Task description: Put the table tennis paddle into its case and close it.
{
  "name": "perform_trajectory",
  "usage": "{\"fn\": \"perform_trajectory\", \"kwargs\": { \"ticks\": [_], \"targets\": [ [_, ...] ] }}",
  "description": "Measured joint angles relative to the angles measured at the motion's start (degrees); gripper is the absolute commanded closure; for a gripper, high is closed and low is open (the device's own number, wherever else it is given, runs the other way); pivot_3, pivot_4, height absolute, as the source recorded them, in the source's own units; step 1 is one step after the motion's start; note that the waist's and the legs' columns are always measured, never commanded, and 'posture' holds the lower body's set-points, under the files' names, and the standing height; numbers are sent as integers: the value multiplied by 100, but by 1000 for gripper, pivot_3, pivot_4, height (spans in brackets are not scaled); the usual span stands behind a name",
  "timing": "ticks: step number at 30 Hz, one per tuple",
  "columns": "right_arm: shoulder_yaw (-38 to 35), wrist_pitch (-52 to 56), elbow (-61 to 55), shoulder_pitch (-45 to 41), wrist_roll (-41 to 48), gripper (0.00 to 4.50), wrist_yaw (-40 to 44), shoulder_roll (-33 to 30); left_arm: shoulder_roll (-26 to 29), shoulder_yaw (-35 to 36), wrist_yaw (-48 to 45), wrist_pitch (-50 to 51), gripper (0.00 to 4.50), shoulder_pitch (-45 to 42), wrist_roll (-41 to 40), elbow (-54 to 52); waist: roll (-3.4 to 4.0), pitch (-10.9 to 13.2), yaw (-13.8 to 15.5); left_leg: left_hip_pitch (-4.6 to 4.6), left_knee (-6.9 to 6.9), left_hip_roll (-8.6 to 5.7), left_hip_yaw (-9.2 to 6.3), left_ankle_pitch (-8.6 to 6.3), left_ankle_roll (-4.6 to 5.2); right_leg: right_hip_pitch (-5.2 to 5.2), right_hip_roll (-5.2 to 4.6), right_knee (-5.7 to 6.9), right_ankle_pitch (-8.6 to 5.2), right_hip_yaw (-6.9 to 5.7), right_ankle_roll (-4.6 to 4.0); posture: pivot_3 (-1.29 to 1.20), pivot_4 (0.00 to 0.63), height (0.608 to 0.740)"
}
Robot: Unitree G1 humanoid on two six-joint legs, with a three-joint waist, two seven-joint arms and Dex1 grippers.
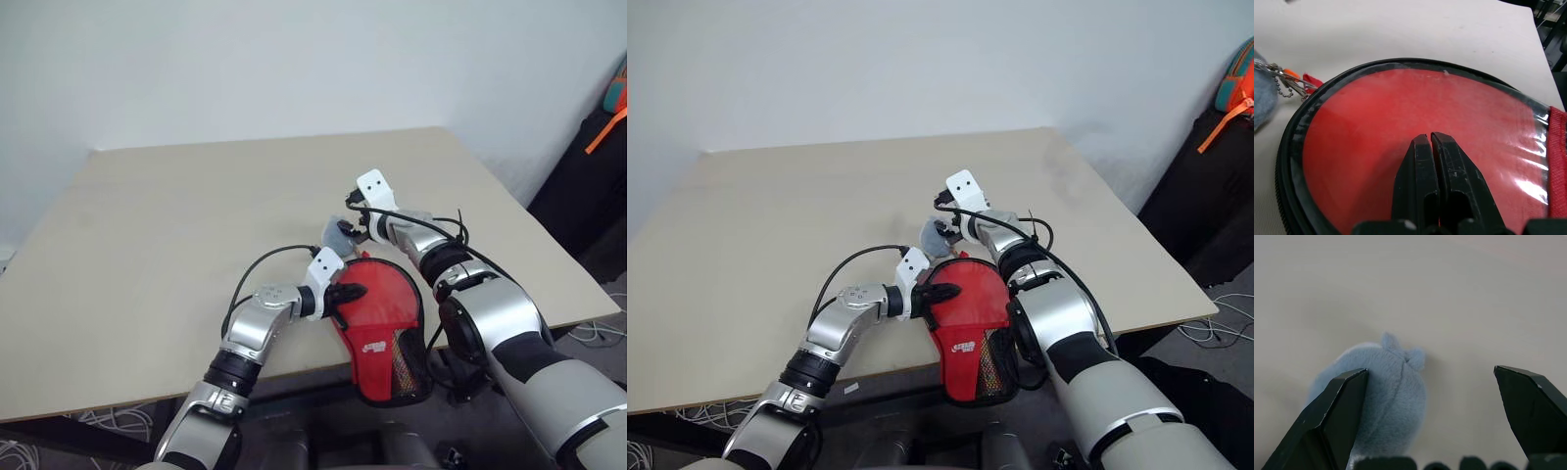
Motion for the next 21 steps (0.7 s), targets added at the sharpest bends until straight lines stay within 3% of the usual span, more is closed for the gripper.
{"fn": "perform_trajectory", "kwargs": {
  "ticks": [11, 21],
  "targets": [
    [76, -92, 3, 161, -428, 30, -131, -117, 71, 1, 60, 10, 4500, 13, -7, -45, 18, -7, -114, 3, -7, -2, -8, 0, 0, 1, 0, 1, 0, -2, 0, 0, 0, 740],
    [211, 52, -215, 698, -674, 30, 547, -942, 64, -1, -5, -4, 4500, -17, -8, 48, 25, -6, -118, 3, -7, -4, -6, 0, 1, 4, -1, -1, 0, 0, 0, 0, 0, 740]
  ]
}}
